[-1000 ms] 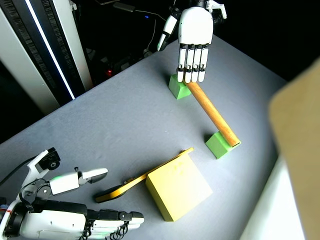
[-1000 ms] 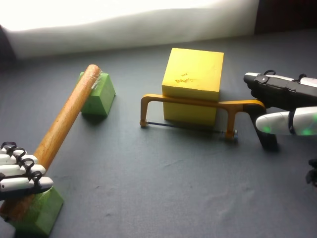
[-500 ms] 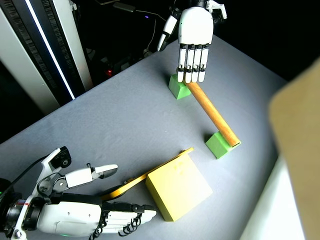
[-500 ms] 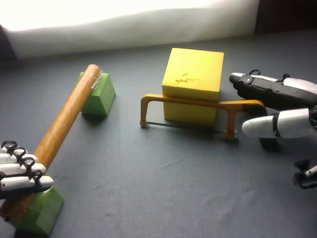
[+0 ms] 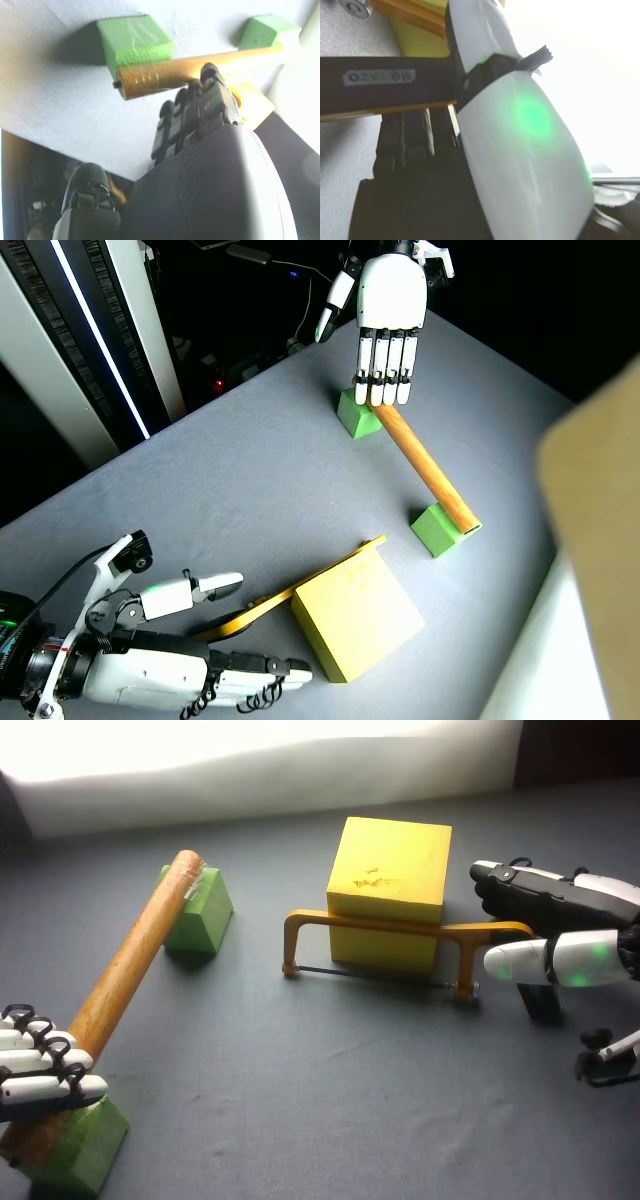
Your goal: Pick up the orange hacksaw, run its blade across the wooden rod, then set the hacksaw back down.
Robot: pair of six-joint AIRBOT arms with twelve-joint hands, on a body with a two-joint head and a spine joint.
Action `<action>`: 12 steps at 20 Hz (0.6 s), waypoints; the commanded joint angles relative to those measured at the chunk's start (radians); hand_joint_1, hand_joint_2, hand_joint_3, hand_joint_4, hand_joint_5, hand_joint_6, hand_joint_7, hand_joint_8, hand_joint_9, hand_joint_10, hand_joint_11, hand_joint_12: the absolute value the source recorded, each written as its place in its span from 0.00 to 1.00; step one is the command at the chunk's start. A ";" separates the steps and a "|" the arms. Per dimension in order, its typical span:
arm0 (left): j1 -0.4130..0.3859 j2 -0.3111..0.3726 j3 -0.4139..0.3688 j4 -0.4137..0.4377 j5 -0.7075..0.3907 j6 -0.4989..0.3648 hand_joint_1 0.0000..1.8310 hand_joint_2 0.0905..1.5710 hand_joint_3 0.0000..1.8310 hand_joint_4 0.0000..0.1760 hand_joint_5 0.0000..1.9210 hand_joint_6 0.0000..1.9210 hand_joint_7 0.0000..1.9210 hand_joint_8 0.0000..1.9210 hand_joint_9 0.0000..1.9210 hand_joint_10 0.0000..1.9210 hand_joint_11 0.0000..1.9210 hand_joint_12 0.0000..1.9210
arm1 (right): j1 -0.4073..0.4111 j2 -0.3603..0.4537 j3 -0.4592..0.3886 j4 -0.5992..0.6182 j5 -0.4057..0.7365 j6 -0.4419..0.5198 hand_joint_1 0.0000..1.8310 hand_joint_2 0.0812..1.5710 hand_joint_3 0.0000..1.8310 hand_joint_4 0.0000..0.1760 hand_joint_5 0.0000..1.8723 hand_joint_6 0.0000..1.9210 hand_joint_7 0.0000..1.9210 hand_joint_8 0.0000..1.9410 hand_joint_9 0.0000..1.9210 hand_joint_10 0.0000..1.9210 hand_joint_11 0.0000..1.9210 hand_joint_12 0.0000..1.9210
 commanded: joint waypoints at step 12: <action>-0.014 0.001 0.002 -0.015 -0.033 -0.005 0.00 0.75 0.00 0.00 0.01 0.00 0.00 0.00 0.00 0.00 0.01 0.01 | 0.013 -0.021 0.003 0.112 0.115 -0.047 0.53 0.69 0.00 0.00 0.05 0.01 0.05 0.01 0.08 0.01 0.00 0.35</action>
